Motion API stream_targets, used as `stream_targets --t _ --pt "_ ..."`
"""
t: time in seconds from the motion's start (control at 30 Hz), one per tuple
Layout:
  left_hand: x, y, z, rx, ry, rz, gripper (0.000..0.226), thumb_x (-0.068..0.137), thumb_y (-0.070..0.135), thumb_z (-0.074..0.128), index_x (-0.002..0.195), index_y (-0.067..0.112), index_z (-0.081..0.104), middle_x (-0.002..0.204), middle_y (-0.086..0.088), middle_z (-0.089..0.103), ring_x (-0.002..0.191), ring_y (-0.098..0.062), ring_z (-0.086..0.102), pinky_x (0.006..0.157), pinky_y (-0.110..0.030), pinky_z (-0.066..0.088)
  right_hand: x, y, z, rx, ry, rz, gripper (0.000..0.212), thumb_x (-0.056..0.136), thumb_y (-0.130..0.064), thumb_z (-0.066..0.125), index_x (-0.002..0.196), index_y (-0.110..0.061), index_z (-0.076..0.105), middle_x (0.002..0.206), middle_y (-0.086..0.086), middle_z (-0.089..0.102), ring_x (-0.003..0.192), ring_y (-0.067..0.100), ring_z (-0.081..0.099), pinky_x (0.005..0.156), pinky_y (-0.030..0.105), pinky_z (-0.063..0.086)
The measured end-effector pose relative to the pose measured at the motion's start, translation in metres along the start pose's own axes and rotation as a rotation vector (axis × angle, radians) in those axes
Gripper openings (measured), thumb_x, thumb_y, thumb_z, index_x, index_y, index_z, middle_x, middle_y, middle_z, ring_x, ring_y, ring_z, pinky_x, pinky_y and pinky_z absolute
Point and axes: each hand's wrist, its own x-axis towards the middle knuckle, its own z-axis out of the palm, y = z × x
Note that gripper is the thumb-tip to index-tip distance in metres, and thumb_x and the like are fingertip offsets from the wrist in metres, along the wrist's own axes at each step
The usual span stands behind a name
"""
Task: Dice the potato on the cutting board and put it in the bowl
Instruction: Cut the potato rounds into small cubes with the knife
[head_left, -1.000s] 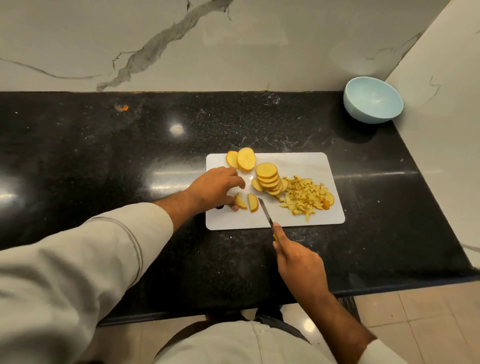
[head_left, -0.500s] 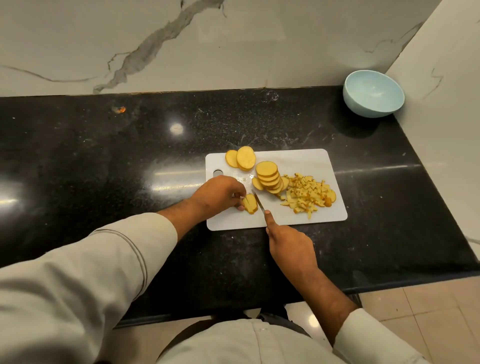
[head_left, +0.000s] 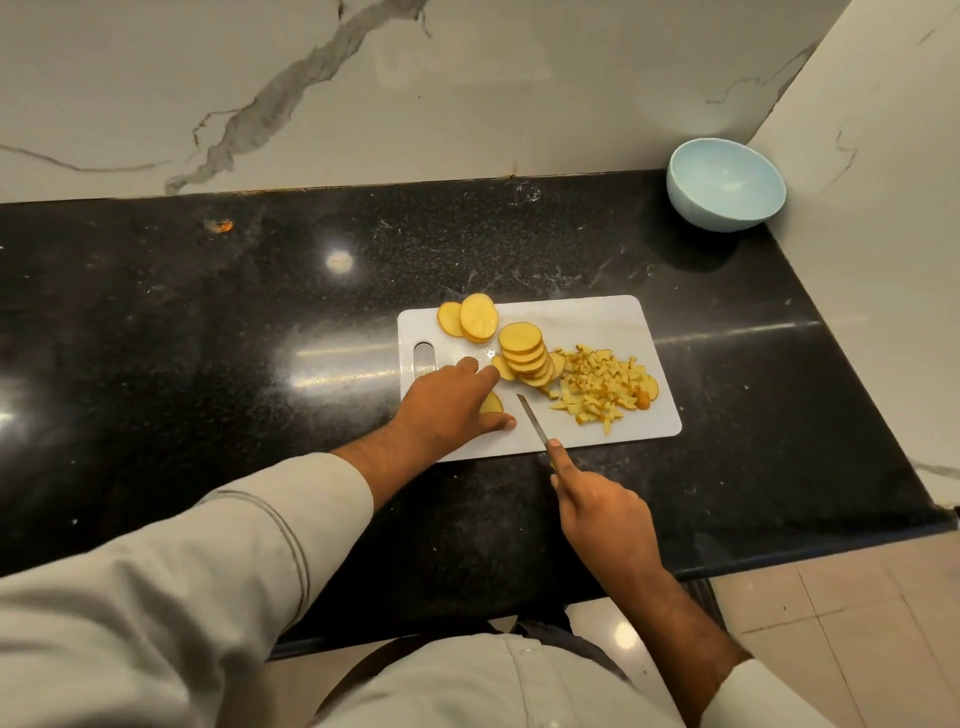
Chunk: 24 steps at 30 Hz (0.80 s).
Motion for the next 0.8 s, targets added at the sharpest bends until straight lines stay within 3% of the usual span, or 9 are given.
stream_targets --t 0.33,0.43,0.5,0.6,0.7,0.8 --pt "-0.016 0.026 0.011 -0.109 0.097 -0.358 0.053 0.082 0.066 0.055 0.105 0.019 0.048 0.101 -0.005 0.056 0.089 -0.027 0.060 0.060 -0.031 0.037 0.009 -0.004 -0.007 -0.006 0.022 -0.014 0.052 0.103 -0.037 0.030 0.152 -0.036 0.014 0.085 -0.003 0.058 0.070 0.014 0.057 0.063 0.034 0.052" --pt "-0.019 0.032 0.009 -0.148 0.100 -0.477 0.062 0.076 0.074 0.055 0.106 0.020 0.049 0.102 -0.005 0.056 0.090 -0.027 0.061 0.059 -0.031 0.039 0.010 -0.006 -0.007 0.010 0.009 -0.008 0.052 0.103 -0.037 0.031 0.152 -0.036 0.014 0.085 -0.003 0.058 0.070 0.014 0.057 0.064 0.034 0.053" --pt "-0.018 0.027 0.005 -0.128 0.095 -0.433 0.070 0.073 0.073 0.060 0.117 0.021 0.047 0.111 -0.006 0.052 0.097 -0.029 0.059 0.063 -0.035 0.043 0.008 -0.008 -0.006 0.022 0.006 -0.006 0.052 0.103 -0.038 0.031 0.152 -0.036 0.015 0.085 -0.003 0.058 0.070 0.014 0.058 0.064 0.035 0.053" --pt "-0.009 0.011 -0.005 -0.169 -0.014 -0.201 0.077 0.074 0.058 0.071 0.135 0.023 0.040 0.121 -0.008 0.047 0.109 -0.030 0.053 0.081 -0.040 0.048 0.006 -0.009 -0.005 0.037 -0.001 0.009 0.051 0.102 -0.039 0.032 0.151 -0.035 0.019 0.085 -0.002 0.058 0.071 0.015 0.058 0.065 0.036 0.054" --pt "-0.006 0.000 -0.010 -0.266 -0.016 -0.136 0.066 0.075 0.053 0.073 0.126 0.022 0.045 0.118 -0.005 0.048 0.103 -0.027 0.055 0.081 -0.038 0.049 0.004 -0.008 -0.005 0.057 0.000 0.021 0.051 0.102 -0.039 0.033 0.151 -0.034 0.021 0.085 -0.002 0.059 0.072 0.015 0.059 0.066 0.037 0.055" --pt "-0.009 0.002 -0.005 -0.295 0.052 -0.227 0.065 0.070 0.065 0.069 0.111 0.021 0.045 0.107 -0.002 0.049 0.090 -0.021 0.054 0.073 -0.038 0.051 0.003 -0.008 -0.005 0.081 0.009 0.023 0.050 0.102 -0.039 0.033 0.151 -0.035 0.022 0.084 -0.002 0.059 0.071 0.014 0.059 0.066 0.036 0.055"
